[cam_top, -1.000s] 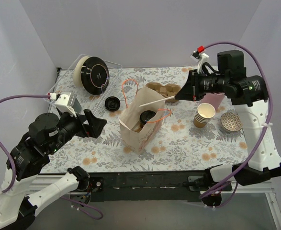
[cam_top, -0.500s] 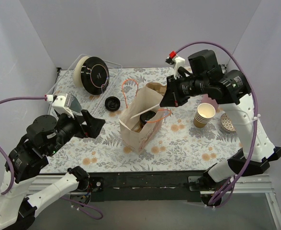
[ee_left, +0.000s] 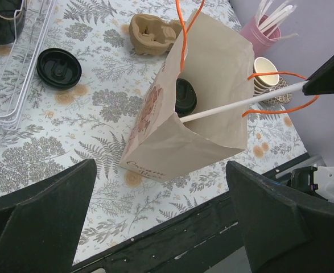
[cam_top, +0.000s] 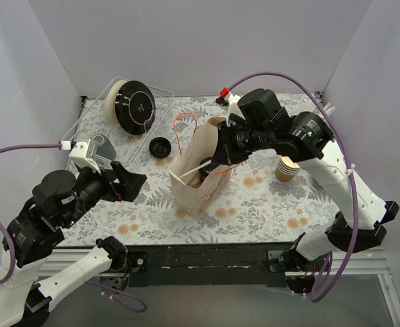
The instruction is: Pack the takeout coffee
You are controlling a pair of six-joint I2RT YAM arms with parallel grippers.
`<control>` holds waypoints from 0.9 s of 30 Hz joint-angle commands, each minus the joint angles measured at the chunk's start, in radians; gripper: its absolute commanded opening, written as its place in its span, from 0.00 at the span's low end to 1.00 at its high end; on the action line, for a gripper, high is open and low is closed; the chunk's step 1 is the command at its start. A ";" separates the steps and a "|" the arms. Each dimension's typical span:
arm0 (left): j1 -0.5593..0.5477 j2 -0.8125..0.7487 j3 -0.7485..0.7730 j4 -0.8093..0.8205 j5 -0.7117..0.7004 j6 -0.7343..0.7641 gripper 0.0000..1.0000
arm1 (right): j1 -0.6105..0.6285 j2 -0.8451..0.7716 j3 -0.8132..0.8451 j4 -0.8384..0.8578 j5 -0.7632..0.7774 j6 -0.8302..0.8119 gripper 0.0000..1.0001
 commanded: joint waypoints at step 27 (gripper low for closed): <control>0.000 -0.021 0.063 0.022 0.026 0.049 0.98 | 0.039 -0.232 -0.240 0.536 0.013 0.247 0.99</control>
